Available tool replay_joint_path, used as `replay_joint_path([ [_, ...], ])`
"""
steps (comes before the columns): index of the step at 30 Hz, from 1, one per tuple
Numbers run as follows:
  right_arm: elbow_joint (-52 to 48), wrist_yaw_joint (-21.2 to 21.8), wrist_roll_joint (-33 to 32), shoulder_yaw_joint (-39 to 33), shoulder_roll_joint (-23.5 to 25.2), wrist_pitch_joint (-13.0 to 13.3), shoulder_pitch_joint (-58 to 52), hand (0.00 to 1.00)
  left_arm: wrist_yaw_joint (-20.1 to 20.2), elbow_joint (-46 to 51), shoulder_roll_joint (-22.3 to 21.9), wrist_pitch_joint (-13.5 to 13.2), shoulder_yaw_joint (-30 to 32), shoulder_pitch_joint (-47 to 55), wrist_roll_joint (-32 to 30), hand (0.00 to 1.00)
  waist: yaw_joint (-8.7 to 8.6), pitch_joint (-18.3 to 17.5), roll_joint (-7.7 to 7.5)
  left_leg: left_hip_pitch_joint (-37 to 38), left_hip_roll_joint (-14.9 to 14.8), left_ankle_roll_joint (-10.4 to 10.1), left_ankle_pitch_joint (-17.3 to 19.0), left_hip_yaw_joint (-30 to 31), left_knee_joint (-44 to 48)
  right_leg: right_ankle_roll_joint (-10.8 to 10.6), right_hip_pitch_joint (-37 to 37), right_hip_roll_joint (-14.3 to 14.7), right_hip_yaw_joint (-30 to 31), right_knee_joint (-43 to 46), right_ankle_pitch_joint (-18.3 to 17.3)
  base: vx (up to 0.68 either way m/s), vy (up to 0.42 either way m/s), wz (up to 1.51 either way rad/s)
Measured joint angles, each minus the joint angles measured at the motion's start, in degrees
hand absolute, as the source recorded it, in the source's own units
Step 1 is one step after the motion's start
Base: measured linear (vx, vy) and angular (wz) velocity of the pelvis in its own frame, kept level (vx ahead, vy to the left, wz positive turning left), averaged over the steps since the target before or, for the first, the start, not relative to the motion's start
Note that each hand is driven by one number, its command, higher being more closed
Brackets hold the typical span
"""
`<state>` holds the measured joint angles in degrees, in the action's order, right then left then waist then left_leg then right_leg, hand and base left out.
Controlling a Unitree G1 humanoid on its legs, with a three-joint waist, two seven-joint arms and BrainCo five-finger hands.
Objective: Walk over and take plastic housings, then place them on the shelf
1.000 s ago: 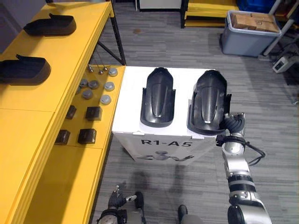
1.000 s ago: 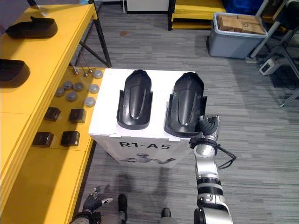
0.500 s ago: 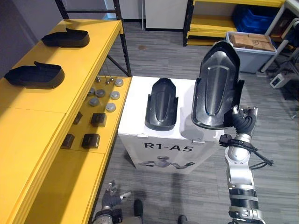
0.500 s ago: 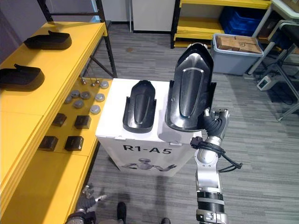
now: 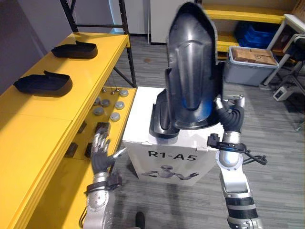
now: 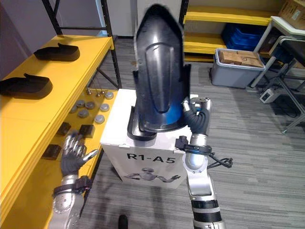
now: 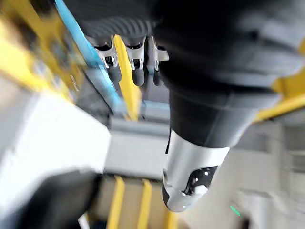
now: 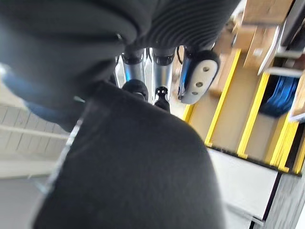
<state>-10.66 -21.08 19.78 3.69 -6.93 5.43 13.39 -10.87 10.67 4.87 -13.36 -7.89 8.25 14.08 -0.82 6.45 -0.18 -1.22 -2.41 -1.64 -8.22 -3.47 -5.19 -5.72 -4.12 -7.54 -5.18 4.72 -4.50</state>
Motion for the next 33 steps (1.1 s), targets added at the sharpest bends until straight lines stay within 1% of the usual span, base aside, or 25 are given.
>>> replay_joint_path([
  [1, 0.00, 0.27, 0.42, 1.54, 0.02, 0.05, 0.02, 1.00, 0.15, 0.07, 0.00, 0.00, -2.27, -1.47, 0.93, 0.00, -0.33, -0.02, 0.00, 0.01, -0.03, 0.00, -0.05, -0.05, -0.06, 0.00, 0.03, 0.01, 0.00, 0.00, -0.01, -0.05, 0.002, -0.03],
  [4, 0.00, 1.00, 1.66, 4.67, -0.02, 0.08, 0.02, 1.00, 1.06, 0.58, 0.18, 0.00, -5.78, -4.15, 4.10, 0.00, -0.93, -0.03, 0.02, 0.02, -0.14, -0.01, -0.18, -0.64, -0.08, 0.01, 0.19, 0.05, 0.17, -0.22, -0.02, -0.06, 0.002, -0.10],
  [6, 0.00, 1.22, 2.31, 5.91, 0.07, 0.07, 0.08, 1.00, 1.76, 0.99, 0.40, -0.03, -7.33, -5.58, 6.67, 0.00, -1.12, -0.15, 0.06, 0.03, -0.20, 0.09, -0.29, -1.38, -0.08, 0.02, 0.44, 0.10, 1.09, -0.56, -0.02, -0.04, 0.002, -0.16],
  [11, 0.00, 1.86, 3.33, 7.84, -0.70, 0.08, 0.08, 1.00, 2.09, 0.97, 1.89, 0.07, -10.54, -8.36, 9.46, 0.00, -1.62, -1.13, 0.05, 0.02, -0.22, 0.18, -0.38, -1.81, -0.09, 0.02, 0.60, 0.09, 1.46, -0.95, -0.01, -0.02, 0.003, -0.06],
  [13, 0.04, 2.11, 3.89, 9.78, -0.71, 0.13, 0.07, 1.00, 2.00, 0.75, 2.08, 0.13, -11.59, -9.75, 9.95, 0.00, -1.75, -1.61, 0.06, 0.00, -0.24, 0.19, -0.40, -1.90, -0.09, 0.03, 0.66, 0.10, 1.56, -0.95, -0.01, 0.00, 0.000, 0.00],
  [16, 0.07, 2.32, 4.31, 10.27, -0.77, 0.23, 0.08, 1.00, 2.00, 0.36, 2.71, 0.25, -11.77, -10.50, 10.57, 0.00, -1.72, -1.79, 0.05, 0.00, -0.29, 0.19, -0.50, -1.94, -0.08, 0.07, 0.68, 0.14, 1.59, -0.94, 0.02, 0.00, 0.000, 0.00],
  [21, 0.62, 2.57, 5.30, 11.18, -2.49, 0.22, 0.06, 1.00, 1.73, -2.17, 3.27, 0.75, -12.89, -11.42, 11.66, 0.00, -1.74, -1.89, 0.05, 0.00, -0.41, 0.17, -0.67, -1.96, -0.08, 0.17, 0.71, 0.28, 1.64, -0.91, 0.09, 0.00, 0.000, 0.00],
  [22, 0.72, 2.60, 5.32, 11.31, -2.66, 0.22, 0.06, 1.00, 1.62, -2.54, 3.34, 0.75, -12.94, -11.56, 11.67, 1.00, -1.75, -1.97, 0.03, -0.01, -0.45, 0.15, -0.69, -1.96, -0.08, 0.20, 0.72, 0.33, 1.65, -0.91, 0.11, 0.00, 0.000, 0.00],
  [24, 2.01, 2.58, 5.32, 12.53, -3.95, 0.23, 0.06, 1.00, 1.19, -3.92, 4.21, 0.92, -12.94, -11.87, 12.30, 1.00, -1.83, -2.74, 0.07, -0.04, -0.59, 0.04, -0.78, -1.96, -0.09, 0.26, 0.78, 0.49, 1.67, -0.92, 0.14, 0.00, 0.000, 0.00],
  [29, 2.83, 2.65, 5.62, 15.82, -6.69, 0.39, -0.02, 1.00, 0.55, -6.09, 5.20, 1.18, -12.54, -12.09, 16.15, 1.00, -1.81, -3.35, 0.03, -0.21, -0.91, -0.11, -0.99, -1.95, -0.10, 0.44, 1.01, 0.82, 1.72, -0.86, 0.26, 0.00, 0.000, 0.00],
  [30, 2.91, 2.67, 6.49, 16.95, -7.58, 0.53, -0.05, 0.00, -0.09, -6.92, 5.27, 1.35, -12.22, -12.09, 16.30, 1.00, -1.79, -3.46, 0.02, -0.27, -0.96, -0.11, -1.10, -1.92, -0.10, 0.51, 1.06, 0.86, 1.71, -0.85, 0.30, 0.00, 0.000, 0.00],
  [33, 2.94, 3.24, 6.58, 18.68, -8.76, 1.72, -0.96, 0.00, -0.37, -7.85, 5.70, 1.79, -11.30, -12.10, 16.56, 1.00, -1.78, -3.50, 0.01, -0.39, -1.05, -0.13, -1.26, -1.81, -0.10, 0.64, 1.13, 0.97, 1.66, -0.85, 0.37, 0.00, 0.000, 0.00],
])
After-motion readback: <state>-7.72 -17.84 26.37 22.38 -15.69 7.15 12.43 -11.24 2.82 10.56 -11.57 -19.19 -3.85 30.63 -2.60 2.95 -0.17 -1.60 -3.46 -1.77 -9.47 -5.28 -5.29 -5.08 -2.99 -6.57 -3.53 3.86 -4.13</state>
